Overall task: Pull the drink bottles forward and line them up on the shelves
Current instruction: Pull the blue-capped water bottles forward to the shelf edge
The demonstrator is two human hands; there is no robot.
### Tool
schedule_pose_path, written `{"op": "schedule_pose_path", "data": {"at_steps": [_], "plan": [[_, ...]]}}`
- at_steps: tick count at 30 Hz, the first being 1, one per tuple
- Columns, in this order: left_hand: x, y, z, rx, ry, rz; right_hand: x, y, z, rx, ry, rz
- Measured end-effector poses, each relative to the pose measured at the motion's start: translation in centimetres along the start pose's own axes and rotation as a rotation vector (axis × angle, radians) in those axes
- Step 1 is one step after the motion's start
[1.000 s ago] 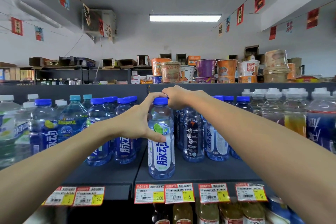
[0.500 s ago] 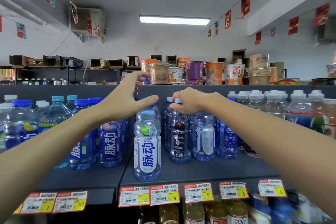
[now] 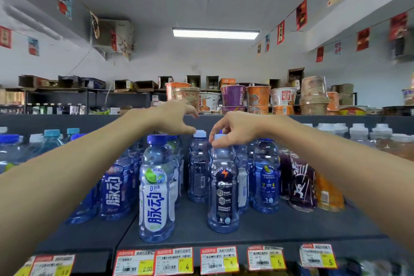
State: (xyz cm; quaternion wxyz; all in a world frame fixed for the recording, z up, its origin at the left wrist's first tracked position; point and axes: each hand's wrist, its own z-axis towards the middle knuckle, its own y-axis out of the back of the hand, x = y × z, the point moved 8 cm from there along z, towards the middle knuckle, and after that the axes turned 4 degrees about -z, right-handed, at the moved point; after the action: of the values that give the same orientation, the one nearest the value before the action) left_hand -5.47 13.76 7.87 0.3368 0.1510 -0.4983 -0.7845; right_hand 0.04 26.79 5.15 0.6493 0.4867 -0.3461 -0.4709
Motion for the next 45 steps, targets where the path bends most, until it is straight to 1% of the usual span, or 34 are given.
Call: {"op": "schedule_pose_path", "data": {"at_steps": [4, 6, 8, 12, 19, 26, 31, 39, 43, 45], "plan": [[-0.3, -3.7, 3.6, 0.263, 0.101, 0.061, -0.8, -0.1, -0.9, -0.054, 0.013, 0.001], [-0.4, -5.3, 4.7, 0.332, 0.137, 0.115, -0.9, -0.2, -1.0, -0.076, 0.020, -0.003], [-0.2, -6.5, 5.3, 0.358, 0.165, 0.182, -1.1, -0.2, -1.0, -0.086, 0.013, -0.005], [-0.3, -7.9, 6.1, 0.341, 0.193, 0.168, -1.7, -0.7, -0.5, -0.085, 0.014, 0.038], [-0.8, -7.6, 6.7, 0.219, 0.187, 0.119, -2.3, -1.0, -0.5, -0.110, 0.028, 0.110], [-1.7, -7.0, 6.4, 0.211, 0.131, 0.072, -2.3, -0.9, -0.3, -0.121, 0.013, 0.116], [-0.2, -6.2, 5.9, 0.236, 0.165, 0.045, -2.5, -1.0, -0.3, -0.110, 0.011, 0.118], [-0.6, -5.7, 5.1, 0.286, 0.098, -0.012, -2.7, -1.0, -0.4, -0.125, -0.003, 0.112], [-1.4, -5.6, 4.3, 0.354, 0.082, 0.002, -2.3, -0.8, -0.6, -0.126, 0.025, 0.114], [-1.6, -5.9, 3.9, 0.400, 0.088, 0.079, -2.3, -0.8, -0.6, -0.126, 0.031, 0.105]]}}
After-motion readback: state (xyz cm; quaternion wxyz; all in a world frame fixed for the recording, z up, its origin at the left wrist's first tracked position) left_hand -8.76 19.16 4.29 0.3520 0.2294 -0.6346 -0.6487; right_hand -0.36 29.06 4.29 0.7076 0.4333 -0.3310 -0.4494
